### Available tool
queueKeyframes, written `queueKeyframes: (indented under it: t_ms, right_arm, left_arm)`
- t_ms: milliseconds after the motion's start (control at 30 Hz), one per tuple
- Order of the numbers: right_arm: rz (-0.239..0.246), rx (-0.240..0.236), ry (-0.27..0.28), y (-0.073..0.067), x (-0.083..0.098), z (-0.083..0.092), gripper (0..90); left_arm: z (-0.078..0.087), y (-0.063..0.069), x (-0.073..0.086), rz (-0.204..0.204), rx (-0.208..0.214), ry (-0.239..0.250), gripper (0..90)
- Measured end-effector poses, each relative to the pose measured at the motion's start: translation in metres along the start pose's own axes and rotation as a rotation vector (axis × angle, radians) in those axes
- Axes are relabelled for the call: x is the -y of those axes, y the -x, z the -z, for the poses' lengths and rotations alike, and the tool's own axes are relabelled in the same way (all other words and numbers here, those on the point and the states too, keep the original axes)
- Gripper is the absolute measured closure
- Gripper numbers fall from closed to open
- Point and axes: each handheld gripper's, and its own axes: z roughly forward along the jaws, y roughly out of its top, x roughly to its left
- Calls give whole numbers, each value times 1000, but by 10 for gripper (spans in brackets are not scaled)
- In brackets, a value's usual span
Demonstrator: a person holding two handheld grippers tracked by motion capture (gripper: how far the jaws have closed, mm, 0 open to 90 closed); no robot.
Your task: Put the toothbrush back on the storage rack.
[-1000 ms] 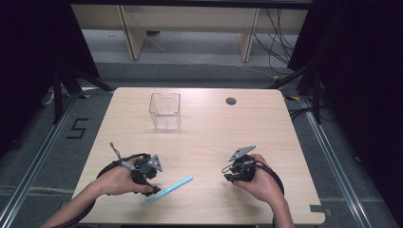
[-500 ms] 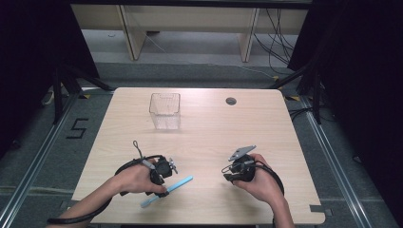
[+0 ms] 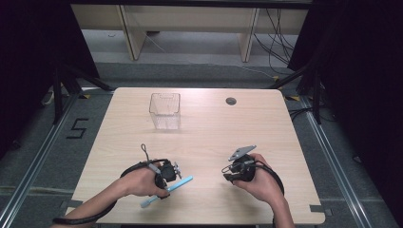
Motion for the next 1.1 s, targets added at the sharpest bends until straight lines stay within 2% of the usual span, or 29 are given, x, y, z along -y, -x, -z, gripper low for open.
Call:
queueKeyframes:
  t_ms: [67, 200, 467, 733, 800, 867, 967, 1000, 1033, 1100]
  right_arm:
    - [28, 4, 6, 1, -1, -1, 616]
    - [5, 6, 0, -1, -1, -1, 615]
    - [7, -2, 0, 0, -1, -1, 614]
    - [10, -6, 4, 0, 0, -1, 613]
    - [34, -6, 12, 1, -1, -1, 612]
    - [35, -5, 12, 2, -1, -1, 612]
    - [9, 2, 1, -1, -1, 0, 612]
    - [8, 2, -6, -3, -2, -1, 612]
    - [31, -1, 0, -3, -2, -2, 613]
    - [38, -8, -4, -6, -4, -2, 610]
  left_arm:
    - [-1, 0, 0, -4, -2, -2, 620]
    - [-2, 2, 1, -26, -10, 1, 640]
    - [-1, 3, 0, -44, 3, -12, 690]
    - [-1, 2, -2, -83, 4, -29, 758]
    - [-1, 2, -1, -101, 2, -31, 773]
    - [-1, 3, -1, -121, 0, -29, 776]
    - [-1, 4, -1, -143, -7, -31, 780]
    - [-1, 5, 0, -169, -12, -29, 780]
    - [-1, 5, 0, -182, -14, -33, 781]
    - [0, 5, 1, -191, -12, -24, 780]
